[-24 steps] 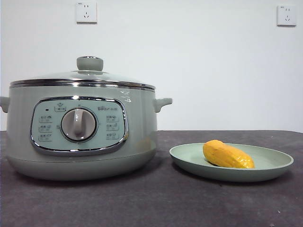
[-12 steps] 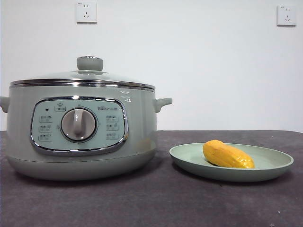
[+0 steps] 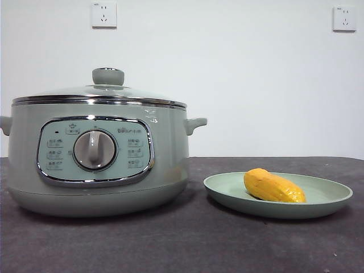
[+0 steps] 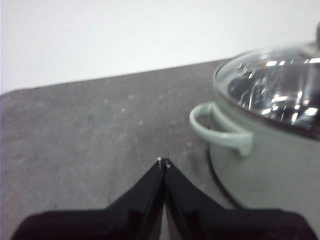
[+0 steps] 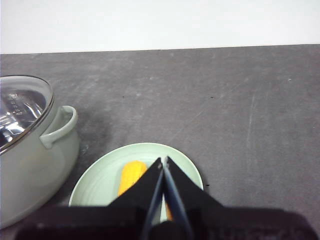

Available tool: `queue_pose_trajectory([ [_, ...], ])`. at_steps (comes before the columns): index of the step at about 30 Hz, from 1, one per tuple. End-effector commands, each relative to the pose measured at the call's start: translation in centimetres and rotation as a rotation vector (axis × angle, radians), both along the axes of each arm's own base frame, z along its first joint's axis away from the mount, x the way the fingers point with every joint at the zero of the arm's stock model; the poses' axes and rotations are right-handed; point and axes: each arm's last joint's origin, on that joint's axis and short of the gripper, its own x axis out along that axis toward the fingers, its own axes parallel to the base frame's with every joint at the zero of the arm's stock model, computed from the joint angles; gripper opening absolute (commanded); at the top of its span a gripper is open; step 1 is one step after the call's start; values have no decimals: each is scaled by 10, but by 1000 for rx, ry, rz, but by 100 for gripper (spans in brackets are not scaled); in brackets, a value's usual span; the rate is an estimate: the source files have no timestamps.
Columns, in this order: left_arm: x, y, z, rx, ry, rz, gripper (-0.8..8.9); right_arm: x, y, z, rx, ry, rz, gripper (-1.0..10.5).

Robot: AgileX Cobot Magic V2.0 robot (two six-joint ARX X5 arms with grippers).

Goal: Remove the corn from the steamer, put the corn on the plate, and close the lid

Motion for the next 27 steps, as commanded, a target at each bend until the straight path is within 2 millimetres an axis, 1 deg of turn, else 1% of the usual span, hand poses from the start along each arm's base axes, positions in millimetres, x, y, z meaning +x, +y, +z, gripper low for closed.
queue_pose_trajectory([
  [1,2,1,-9,-10,21,10,-1,0,0,-1,9,1,-2,1],
  [8,5,2,-26,-60,69,34,-1,0,0,-1,9,1,-2,1],
  [27,5,2,-25,-75,60,37,-1,0,0,-2,9,2,-2,1],
])
